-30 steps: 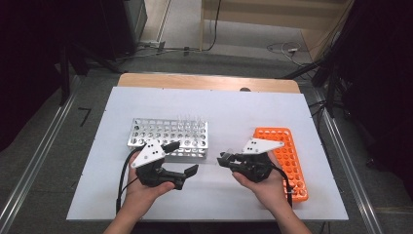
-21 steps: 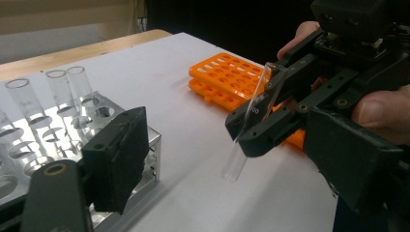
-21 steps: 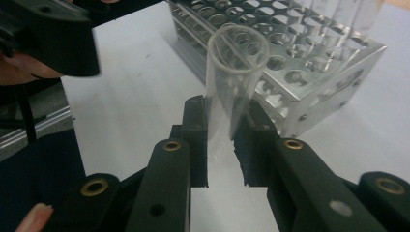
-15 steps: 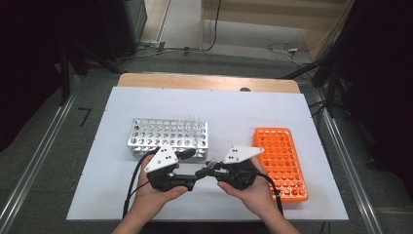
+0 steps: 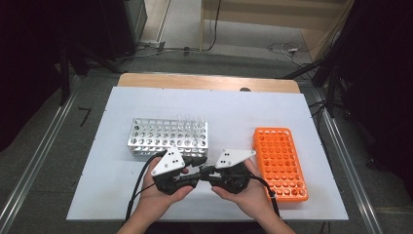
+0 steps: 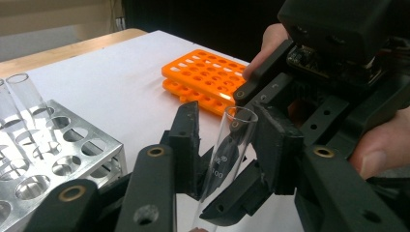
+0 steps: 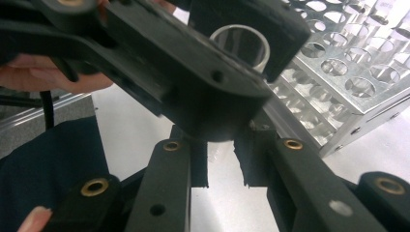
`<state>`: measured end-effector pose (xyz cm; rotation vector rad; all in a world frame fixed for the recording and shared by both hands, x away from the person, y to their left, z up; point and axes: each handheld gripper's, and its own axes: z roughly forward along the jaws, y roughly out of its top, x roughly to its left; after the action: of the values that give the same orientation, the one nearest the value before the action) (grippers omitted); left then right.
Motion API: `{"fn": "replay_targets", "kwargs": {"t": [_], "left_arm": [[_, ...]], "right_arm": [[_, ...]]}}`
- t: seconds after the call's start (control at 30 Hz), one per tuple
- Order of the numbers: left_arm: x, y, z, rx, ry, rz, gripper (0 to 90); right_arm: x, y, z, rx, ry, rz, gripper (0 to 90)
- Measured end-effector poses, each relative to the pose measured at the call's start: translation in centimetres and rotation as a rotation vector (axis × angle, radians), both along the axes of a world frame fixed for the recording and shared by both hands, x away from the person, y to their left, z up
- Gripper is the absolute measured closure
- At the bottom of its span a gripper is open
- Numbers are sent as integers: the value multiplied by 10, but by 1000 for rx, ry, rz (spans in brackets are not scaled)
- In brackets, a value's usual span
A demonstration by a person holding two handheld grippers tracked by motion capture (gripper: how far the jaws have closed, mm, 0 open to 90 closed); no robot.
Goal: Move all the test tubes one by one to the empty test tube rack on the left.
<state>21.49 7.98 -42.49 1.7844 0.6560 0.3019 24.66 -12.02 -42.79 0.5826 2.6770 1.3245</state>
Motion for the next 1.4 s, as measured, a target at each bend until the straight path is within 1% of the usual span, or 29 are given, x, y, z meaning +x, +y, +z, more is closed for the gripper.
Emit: {"fn": "replay_targets", "kwargs": {"t": [0.13,0.23,0.47,0.67,0.77,0.83,0.87,0.93,1.0,1.13,1.23,1.3,1.37,1.4], "left_arm": [[0,0,0,2,-4,-7,684],[-1,-1,0,9,-15,-9,719],[-2,-1,0,5,-39,3,742],[-2,2,1,9,-46,14,754],[-2,3,2,0,-47,20,755],[-2,4,3,-3,-47,22,755],[-1,6,3,-8,-46,26,755],[0,8,4,-14,-47,34,755],[1,10,5,-17,-46,42,755],[3,15,6,-17,-42,53,754],[6,18,7,-24,-41,63,755],[8,21,8,-21,-42,70,755],[9,24,8,-20,-42,77,755],[10,25,8,-22,-40,84,755]], "right_arm": [[1,0,0,1,8,4,735],[1,0,0,1,15,6,735],[1,0,1,9,23,7,735],[2,-1,0,22,28,6,730],[2,-1,1,23,23,5,721],[2,-2,1,27,18,5,671],[1,-2,2,30,7,-1,623],[1,-3,2,35,-3,-9,587],[1,-6,4,54,-9,-2,526],[1,-12,7,63,-33,-7,372],[2,-20,8,66,-45,-20,227],[2,-26,8,62,-57,-30,133],[3,-33,9,72,-55,-35,57],[4,-38,10,84,-50,-44,38]]}}
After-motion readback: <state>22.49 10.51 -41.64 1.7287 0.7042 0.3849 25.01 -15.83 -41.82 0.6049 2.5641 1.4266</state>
